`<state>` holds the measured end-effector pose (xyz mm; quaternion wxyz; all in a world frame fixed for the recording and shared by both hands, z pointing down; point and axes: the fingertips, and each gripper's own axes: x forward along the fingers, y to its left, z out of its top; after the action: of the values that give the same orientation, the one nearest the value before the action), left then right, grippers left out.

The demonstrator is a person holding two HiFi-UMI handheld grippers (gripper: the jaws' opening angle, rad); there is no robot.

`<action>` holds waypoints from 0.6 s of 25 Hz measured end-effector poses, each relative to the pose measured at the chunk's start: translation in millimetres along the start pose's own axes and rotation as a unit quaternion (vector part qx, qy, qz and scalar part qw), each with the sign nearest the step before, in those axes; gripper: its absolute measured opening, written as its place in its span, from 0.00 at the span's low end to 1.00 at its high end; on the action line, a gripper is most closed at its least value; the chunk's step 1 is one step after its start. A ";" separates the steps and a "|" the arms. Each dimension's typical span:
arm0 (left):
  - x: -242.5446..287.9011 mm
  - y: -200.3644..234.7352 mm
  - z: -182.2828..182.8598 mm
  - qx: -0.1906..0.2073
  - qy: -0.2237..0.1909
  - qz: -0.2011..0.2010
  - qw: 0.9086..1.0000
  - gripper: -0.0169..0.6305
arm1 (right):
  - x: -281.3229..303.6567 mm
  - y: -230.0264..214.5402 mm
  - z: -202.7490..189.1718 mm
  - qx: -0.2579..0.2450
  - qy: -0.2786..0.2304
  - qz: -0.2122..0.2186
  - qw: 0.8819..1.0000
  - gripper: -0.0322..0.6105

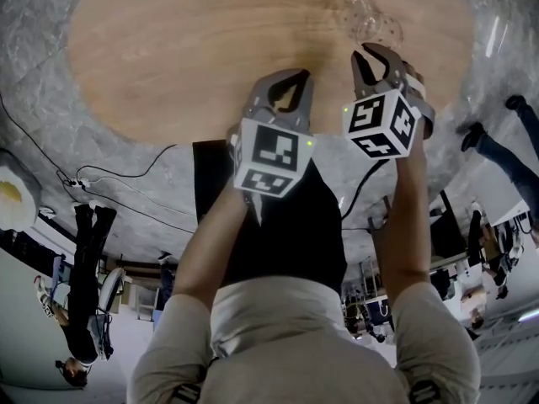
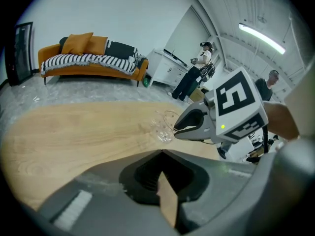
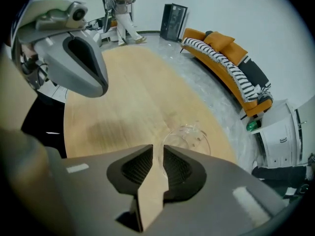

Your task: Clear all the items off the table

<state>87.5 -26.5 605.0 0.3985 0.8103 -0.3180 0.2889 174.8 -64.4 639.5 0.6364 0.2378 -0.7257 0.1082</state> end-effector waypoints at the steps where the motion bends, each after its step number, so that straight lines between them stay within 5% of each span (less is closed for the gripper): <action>1: -0.9 2.6 -1.4 -0.004 0.001 0.001 1.000 0.06 | 3.3 0.9 1.3 -0.003 0.004 0.001 1.000 0.16; 15: -14.6 24.5 8.9 -0.017 -0.010 0.009 1.000 0.06 | 29.4 -5.8 10.5 -0.029 0.056 0.003 0.998 0.15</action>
<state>61.9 -41.4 601.2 0.4062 0.8033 -0.3346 0.2788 166.1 -80.3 665.6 0.6824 0.2110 -0.6924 0.1019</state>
